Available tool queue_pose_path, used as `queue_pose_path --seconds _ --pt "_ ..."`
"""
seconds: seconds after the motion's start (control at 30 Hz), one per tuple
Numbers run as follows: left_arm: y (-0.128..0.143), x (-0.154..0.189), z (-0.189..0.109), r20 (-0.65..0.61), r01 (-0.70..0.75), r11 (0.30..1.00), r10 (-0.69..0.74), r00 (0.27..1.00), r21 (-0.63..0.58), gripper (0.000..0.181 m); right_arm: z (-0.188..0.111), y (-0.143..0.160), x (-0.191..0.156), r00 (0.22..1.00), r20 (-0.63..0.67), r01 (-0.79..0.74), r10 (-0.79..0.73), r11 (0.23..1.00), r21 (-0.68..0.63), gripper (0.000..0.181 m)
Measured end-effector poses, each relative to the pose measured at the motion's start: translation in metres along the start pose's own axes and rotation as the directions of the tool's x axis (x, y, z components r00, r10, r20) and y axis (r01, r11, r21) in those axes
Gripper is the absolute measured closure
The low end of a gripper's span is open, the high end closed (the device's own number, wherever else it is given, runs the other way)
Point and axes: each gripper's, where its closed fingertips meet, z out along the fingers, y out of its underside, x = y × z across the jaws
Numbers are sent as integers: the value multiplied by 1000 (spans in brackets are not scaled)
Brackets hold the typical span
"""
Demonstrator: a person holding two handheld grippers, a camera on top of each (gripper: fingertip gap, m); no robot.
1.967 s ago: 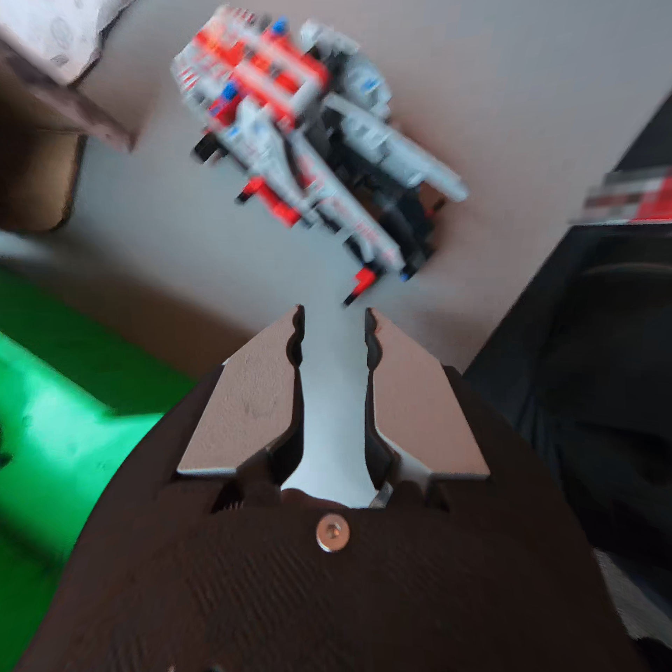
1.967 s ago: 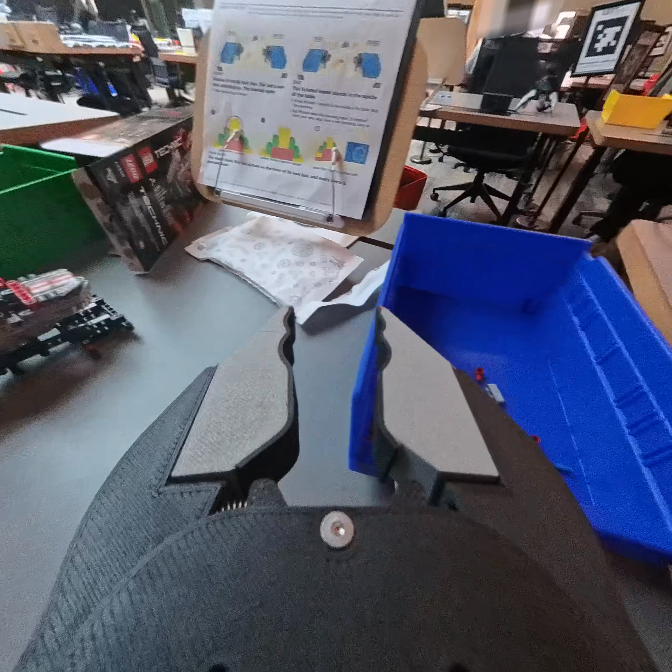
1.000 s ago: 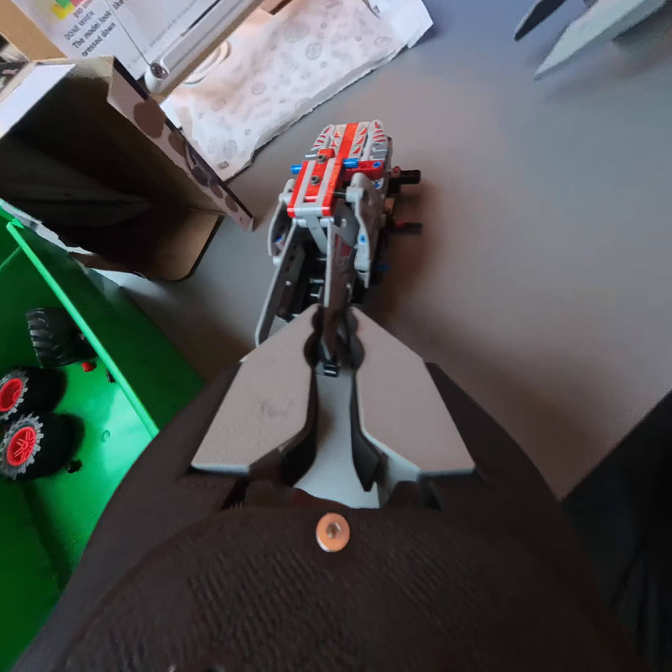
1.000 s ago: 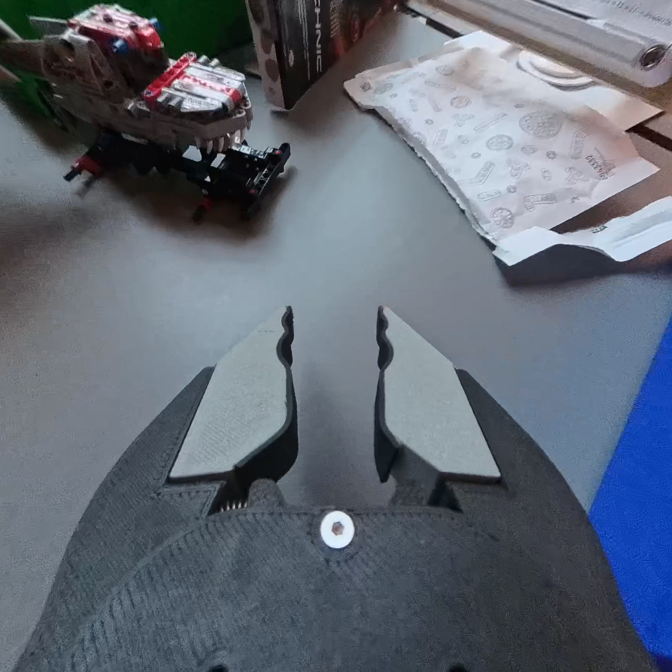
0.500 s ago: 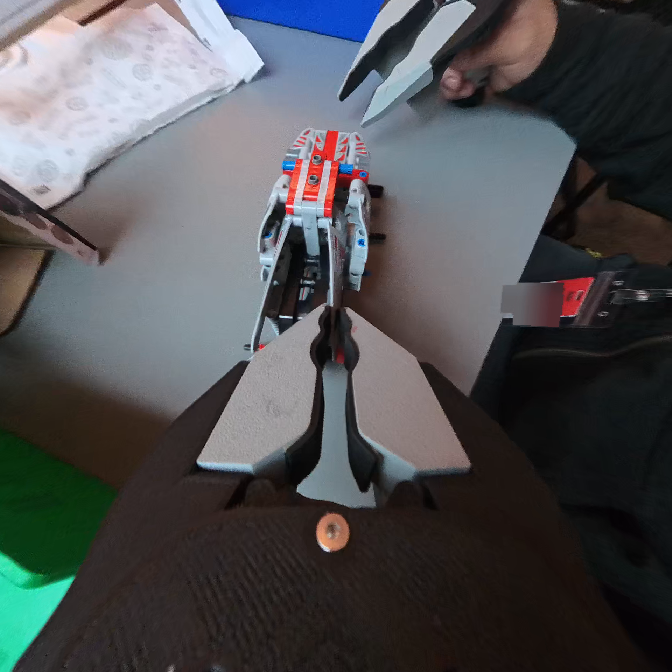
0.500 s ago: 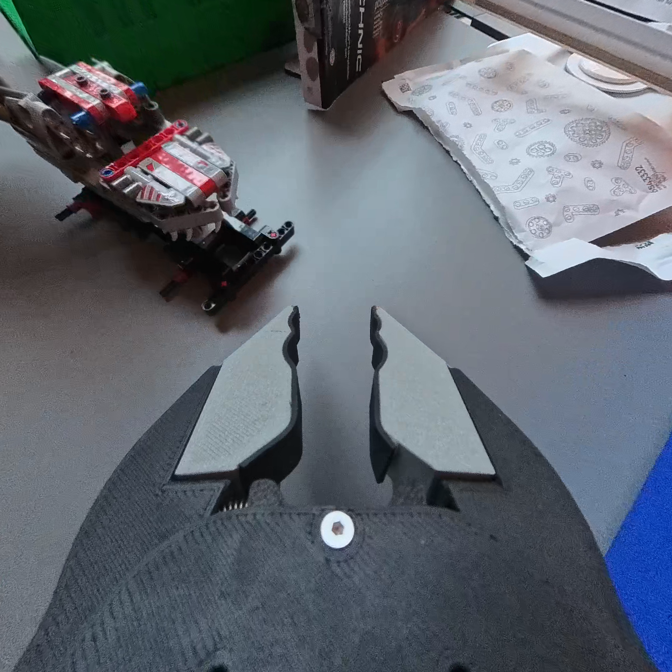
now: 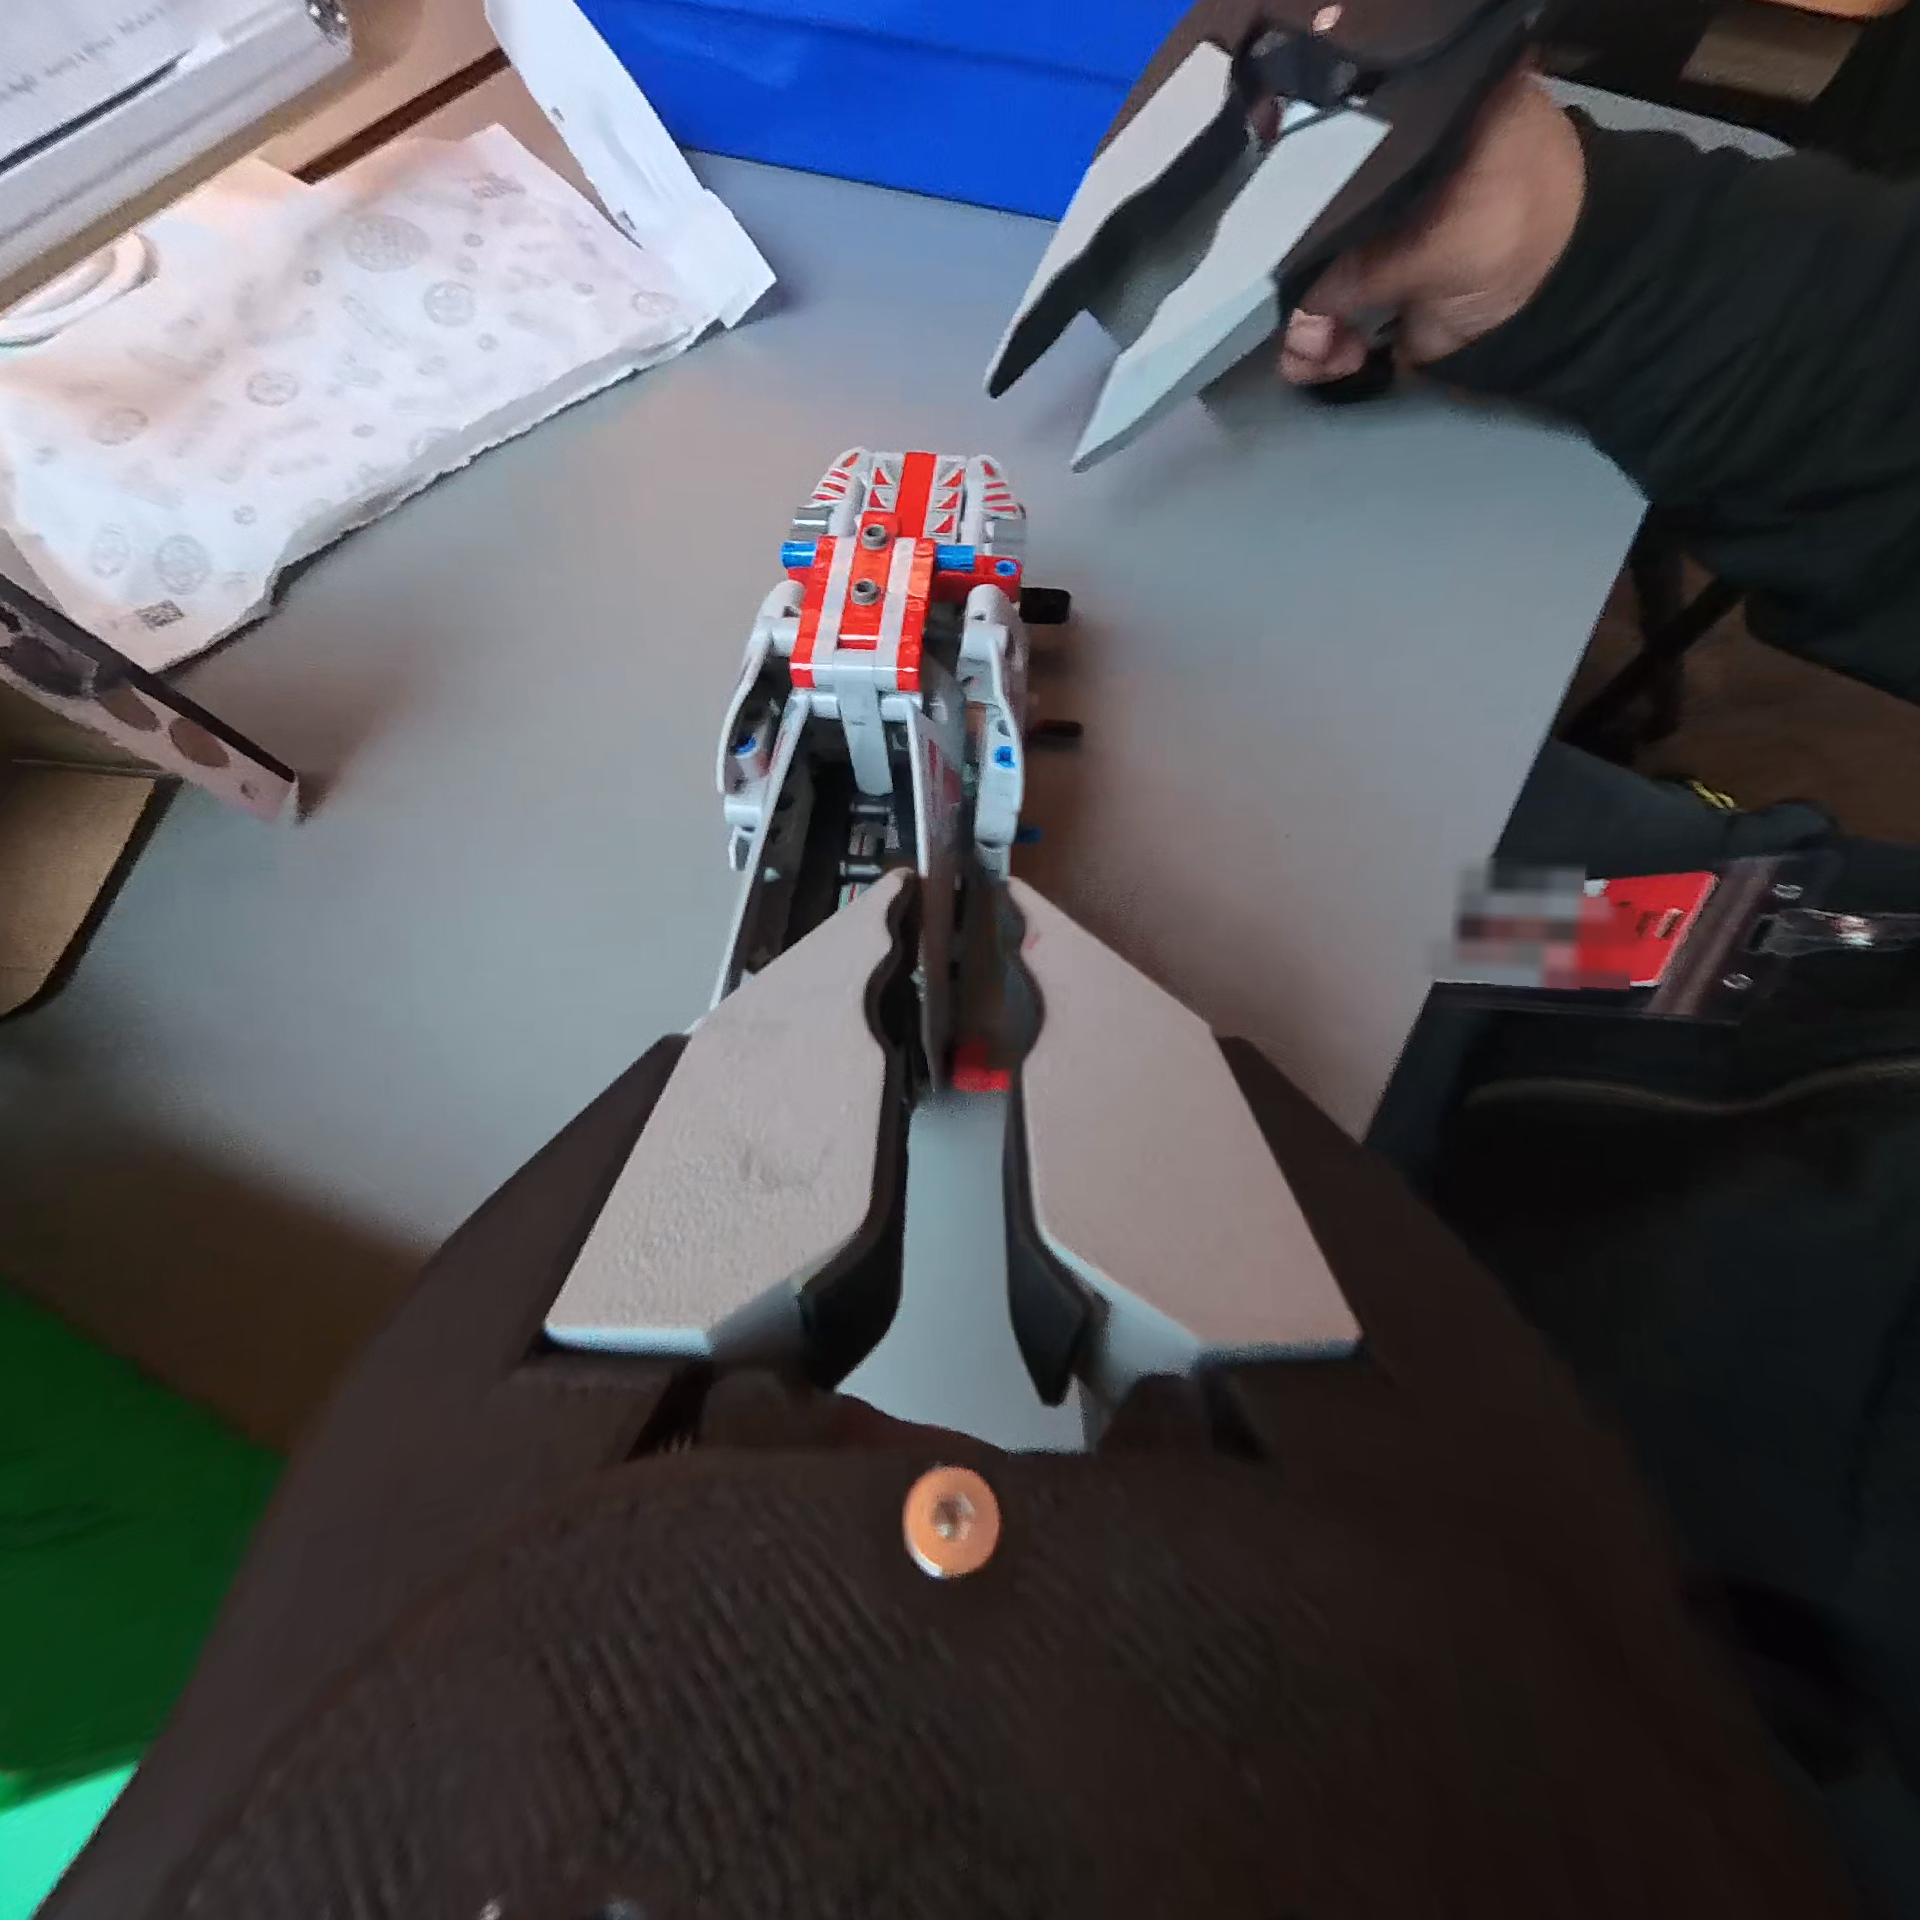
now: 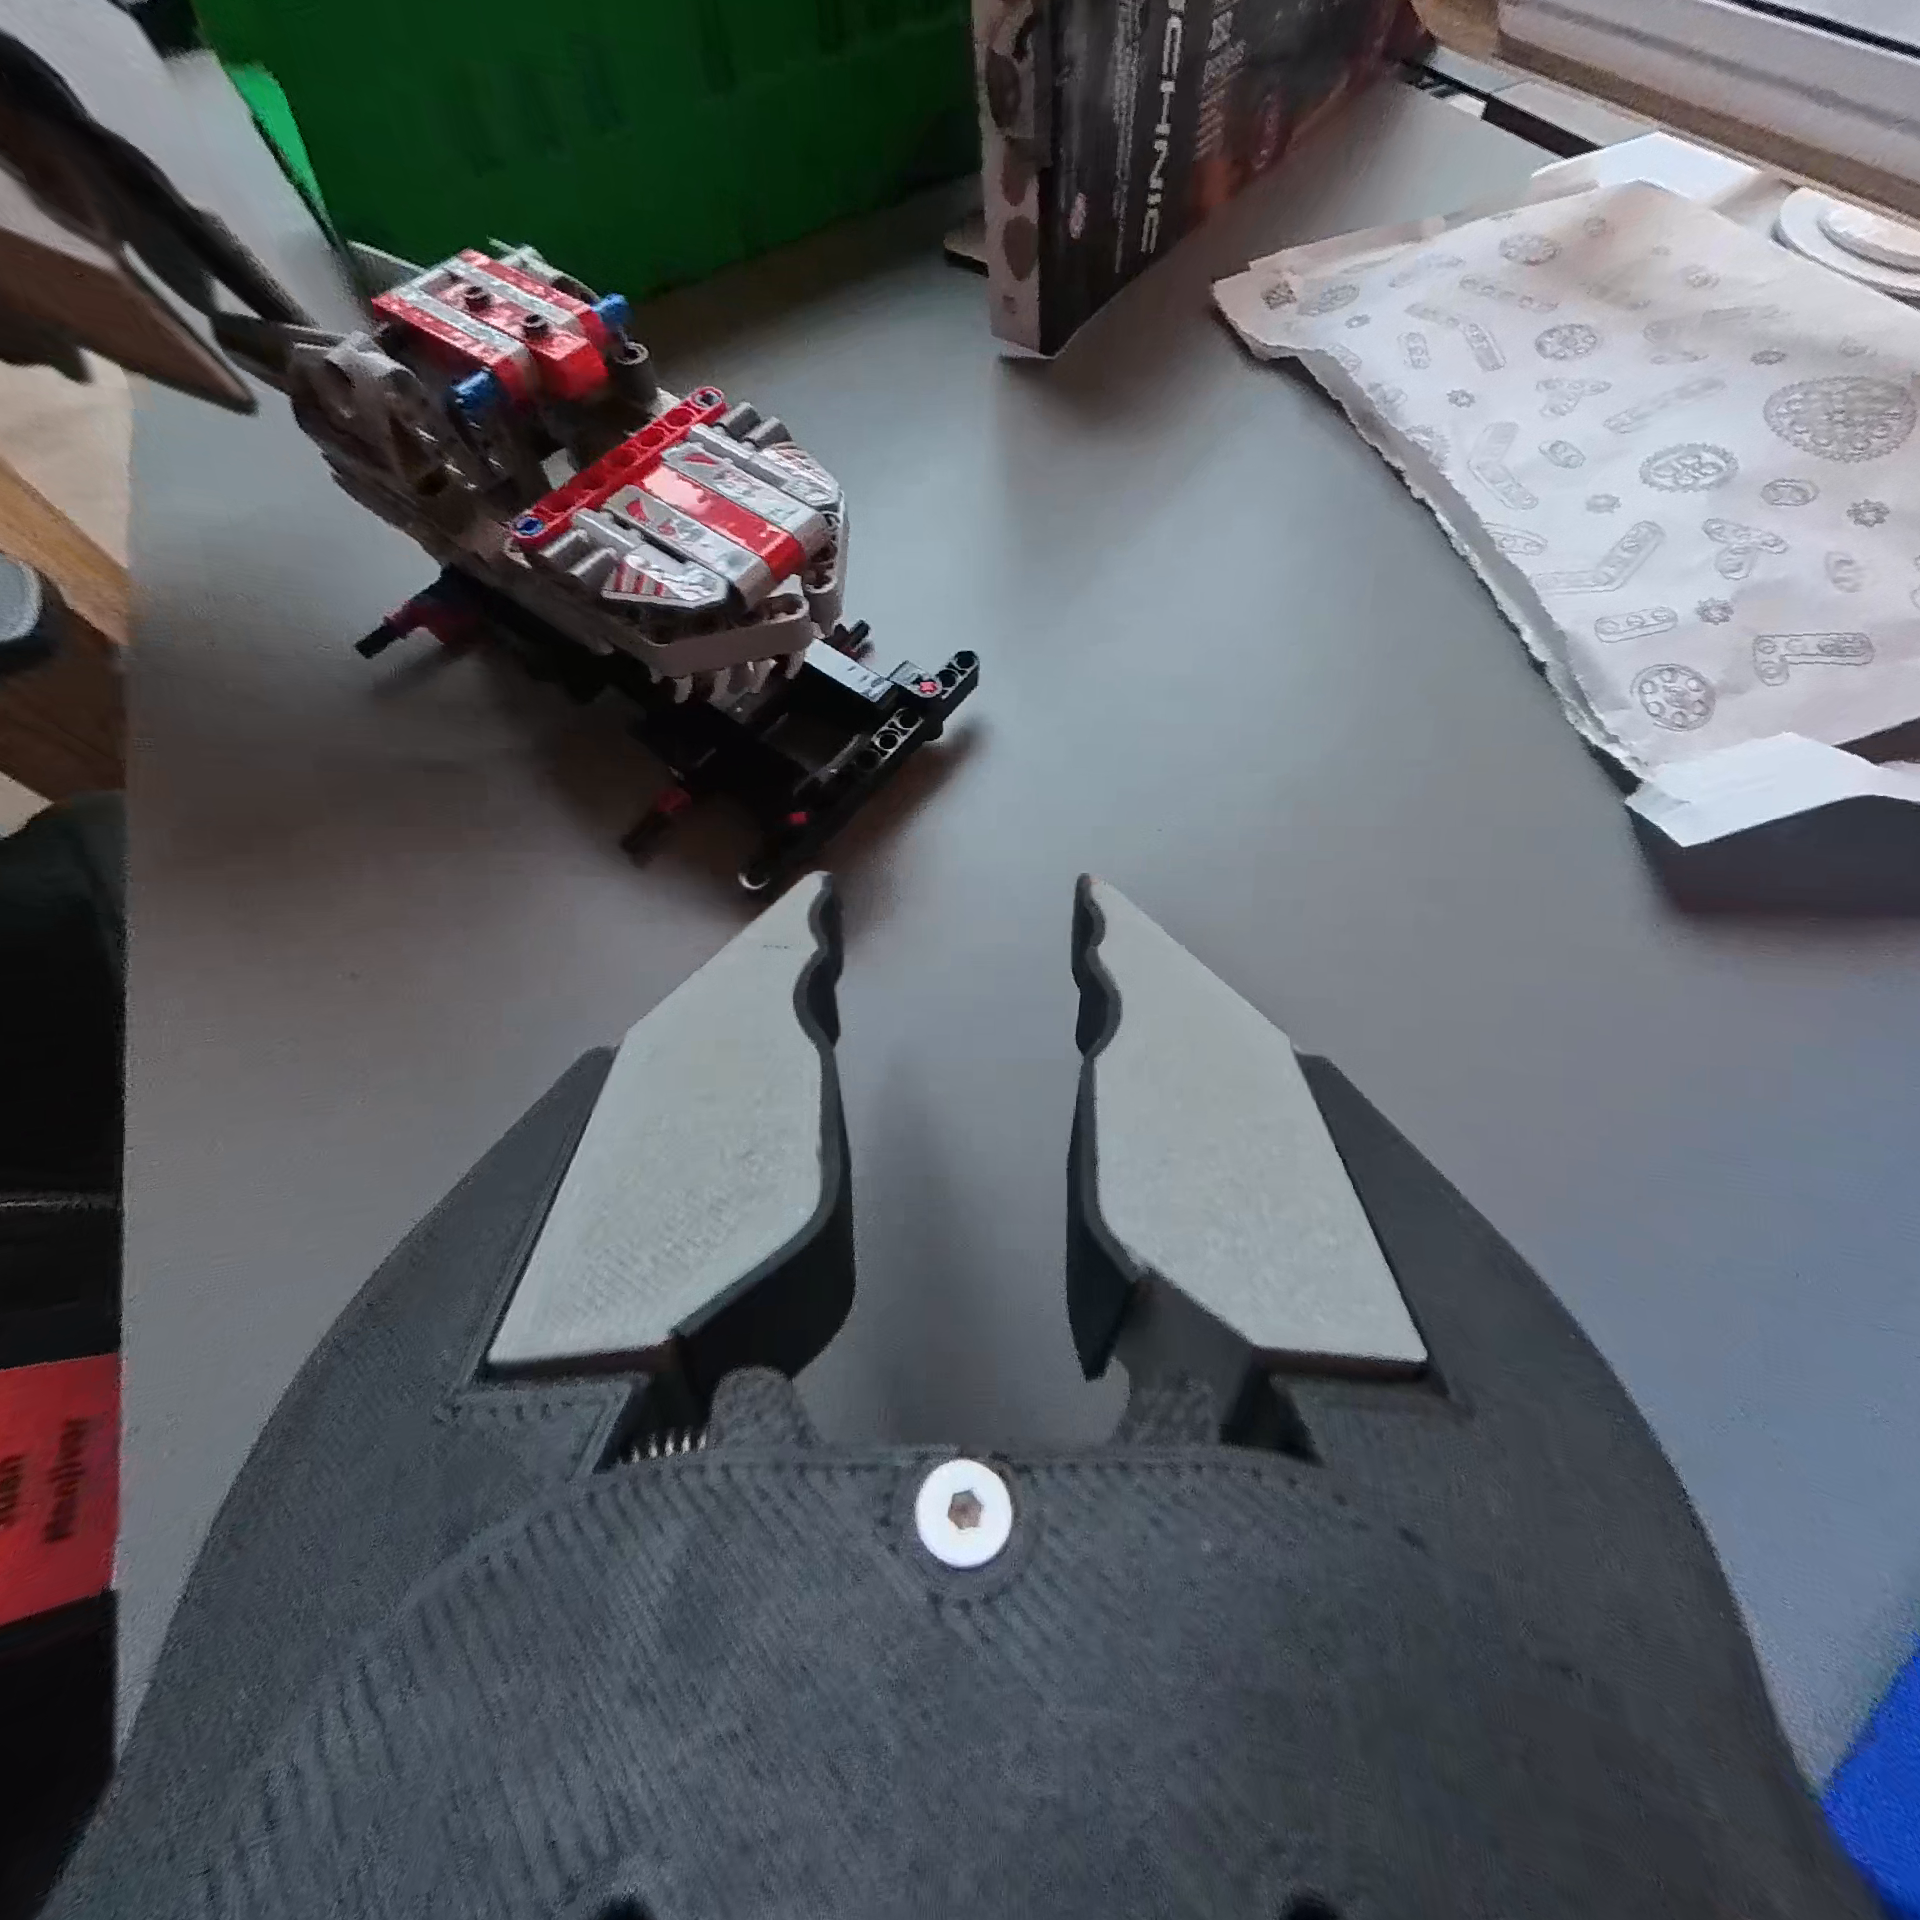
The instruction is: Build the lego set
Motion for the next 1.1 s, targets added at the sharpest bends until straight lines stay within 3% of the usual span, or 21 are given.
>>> queue_pose_path --seconds 0.17,0.33,0.43,0.67,0.87,1.1 --pt "-3 19 13 -82 9 1000 -8 997 18 178 -1 -8 -17 997 75 23 -27 999 47 140" --pt "-6 30 14 -123 2 1000 0 992 15 165 -11 -26 -72 924 380 -24 -38 988 155 134" --pt "-9 31 9 -109 -17 1000 19 994 21 162 -21 -37 -86 868 497 -99 -13 975 198 130" --pt "-19 24 4 -31 -39 997 41 999 59 160 -25 -39 -90 856 515 -97 -35 969 227 126" --pt "-24 7 3 29 31 995 -33 999 96 132 -20 -35 -90 864 503 -77 -38 976 205 129" --pt "-8 9 22 60 11 1000 -12 998 8 131 -21 -50 -95 874 483 -92 -57 956 279 140"
